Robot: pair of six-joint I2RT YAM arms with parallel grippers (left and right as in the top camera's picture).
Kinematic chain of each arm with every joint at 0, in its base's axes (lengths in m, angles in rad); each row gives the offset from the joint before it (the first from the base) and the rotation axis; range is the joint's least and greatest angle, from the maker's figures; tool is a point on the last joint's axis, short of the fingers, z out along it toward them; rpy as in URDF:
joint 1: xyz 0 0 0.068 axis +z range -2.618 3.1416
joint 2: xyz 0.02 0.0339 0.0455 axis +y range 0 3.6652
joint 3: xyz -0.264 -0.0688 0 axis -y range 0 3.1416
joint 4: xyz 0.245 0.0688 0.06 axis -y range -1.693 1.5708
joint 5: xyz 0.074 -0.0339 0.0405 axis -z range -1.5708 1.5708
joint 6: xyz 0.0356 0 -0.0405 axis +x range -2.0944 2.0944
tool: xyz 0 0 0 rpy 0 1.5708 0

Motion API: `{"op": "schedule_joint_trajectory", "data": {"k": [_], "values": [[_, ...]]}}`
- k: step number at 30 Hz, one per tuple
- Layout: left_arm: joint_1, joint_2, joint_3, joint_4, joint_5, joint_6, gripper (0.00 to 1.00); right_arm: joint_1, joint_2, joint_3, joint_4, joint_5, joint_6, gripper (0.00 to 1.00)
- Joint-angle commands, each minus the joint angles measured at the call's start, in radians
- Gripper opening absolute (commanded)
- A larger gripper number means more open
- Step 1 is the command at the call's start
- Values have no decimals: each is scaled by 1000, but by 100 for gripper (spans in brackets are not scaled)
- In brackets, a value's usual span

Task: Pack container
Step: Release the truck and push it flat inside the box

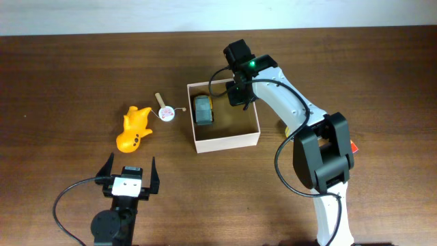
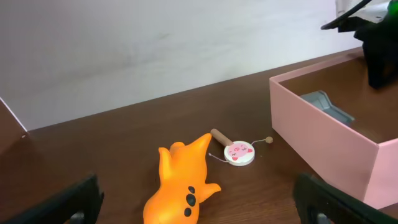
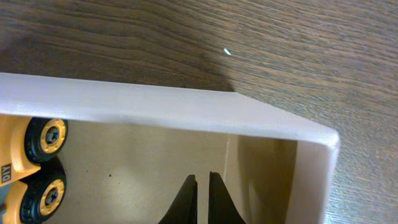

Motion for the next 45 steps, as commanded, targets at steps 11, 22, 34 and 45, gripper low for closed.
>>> {"op": "schedule_joint_trajectory", "data": {"k": [11,22,34,45], "values": [[4,-8,-3,-6,-3,15,99,4,2,-5,-19,118,163,4],[4,-8,-3,-6,-3,15,99,4,2,-5,-32,166,298,4],[4,-8,-3,-6,-3,15,99,-2,2,-5,-44,165,478,4],[4,-8,-3,-6,-3,15,99,-45,2,-5,-73,157,576,4]]}}
